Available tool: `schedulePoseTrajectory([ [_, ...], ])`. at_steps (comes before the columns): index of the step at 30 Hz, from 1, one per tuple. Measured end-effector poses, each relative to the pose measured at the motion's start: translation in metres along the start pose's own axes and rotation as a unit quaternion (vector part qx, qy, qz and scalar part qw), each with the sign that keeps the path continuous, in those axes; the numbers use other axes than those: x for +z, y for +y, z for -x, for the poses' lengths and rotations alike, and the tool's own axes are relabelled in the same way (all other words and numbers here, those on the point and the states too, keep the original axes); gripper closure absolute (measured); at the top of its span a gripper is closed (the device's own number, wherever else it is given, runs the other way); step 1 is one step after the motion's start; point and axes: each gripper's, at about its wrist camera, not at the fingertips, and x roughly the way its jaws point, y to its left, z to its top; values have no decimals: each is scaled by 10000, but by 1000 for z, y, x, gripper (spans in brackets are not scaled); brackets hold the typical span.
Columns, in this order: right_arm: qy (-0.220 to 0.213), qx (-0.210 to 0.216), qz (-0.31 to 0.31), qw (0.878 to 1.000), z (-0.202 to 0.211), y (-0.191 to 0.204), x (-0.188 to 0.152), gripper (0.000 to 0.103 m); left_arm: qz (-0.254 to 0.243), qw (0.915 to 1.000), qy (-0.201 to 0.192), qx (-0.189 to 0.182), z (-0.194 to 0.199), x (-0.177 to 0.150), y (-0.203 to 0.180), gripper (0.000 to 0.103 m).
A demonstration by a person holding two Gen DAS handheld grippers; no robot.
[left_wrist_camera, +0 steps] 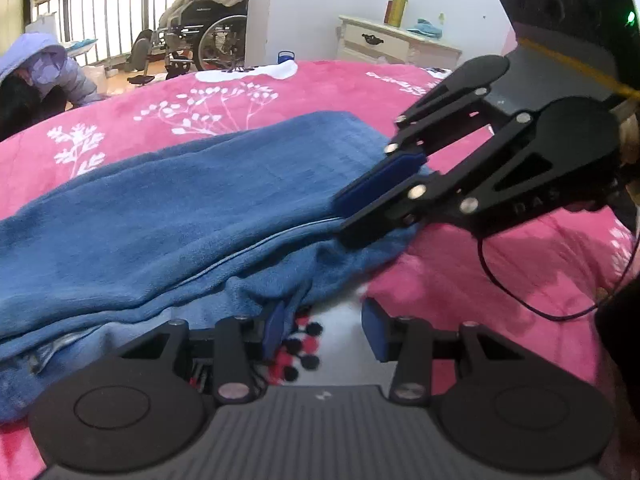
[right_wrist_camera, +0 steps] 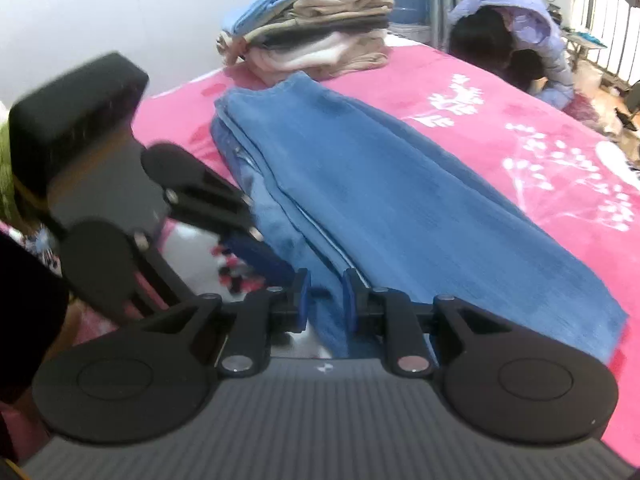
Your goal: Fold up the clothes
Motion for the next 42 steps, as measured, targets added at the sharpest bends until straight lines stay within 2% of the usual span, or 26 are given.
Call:
schedulePoseTrajectory([
  [2, 25, 150, -119, 9998, -8, -5, 2, 87, -117, 9999, -15, 61, -5, -1, -4, 58],
  [5, 230, 146, -200, 9994, -19, -13, -5, 89, -417, 9990, -43, 135, -8, -5, -11, 53],
  [8, 401, -85, -158, 9990, -22, -20, -19, 89, -683, 9974, -86, 231, -11, -10, -17, 52],
  [12, 370, -198, -526, 9977, -7, -26, -24, 89, -936, 9945, -170, 428, -12, -11, -25, 53],
  [15, 295, -276, -415, 9983, 1, -20, -21, 88, -1003, 9932, -207, 547, -13, -9, -26, 59],
  [18, 205, -205, -326, 9990, 1, -14, -18, 87, -984, 9932, -224, 578, -16, -8, -24, 60],
  [22, 541, -443, -115, 9975, -15, -18, -26, 88, -1215, 9902, -159, 676, -15, -12, -32, 60],
  [25, 594, -524, -371, 9962, -4, -31, -32, 86, -1179, 9909, -93, 641, -10, -13, -32, 59],
  [30, 781, -543, -1264, 9874, 28, -63, -53, 85, -958, 9940, 30, 519, 1, -10, -27, 58],
  [32, 608, -257, -1952, 9785, 51, -80, -62, 82, -845, 9954, 69, 448, 9, -7, -25, 56],
  [34, 280, -35, -2630, 9644, 74, -97, -72, 69, -647, 9974, 95, 311, 18, -2, -20, 55],
  [35, 83, 3, -2935, 9559, 85, -105, -77, 57, -523, 9983, 98, 246, 23, 1, -16, 55],
  [36, -129, 51, -3297, 9440, 95, -115, -84, 50, -390, 9990, 107, 178, 28, 3, -12, 55],
  [37, -339, 92, -3733, 9270, 103, -127, -94, 48, -238, 9996, 98, 94, 33, 7, -8, 55],
  [39, -554, 150, -4453, 8936, 107, -147, -114, 47, 2, 10000, -31, 8, 42, 12, 1, 54],
  [41, -591, 186, -5098, 8581, 100, -166, -132, 47, 260, 9994, -206, -43, 44, 20, 9, 54],
  [42, -600, 209, -5249, 8488, 95, -172, -137, 47, 394, 9989, -270, -26, 42, 25, 13, 54],
])
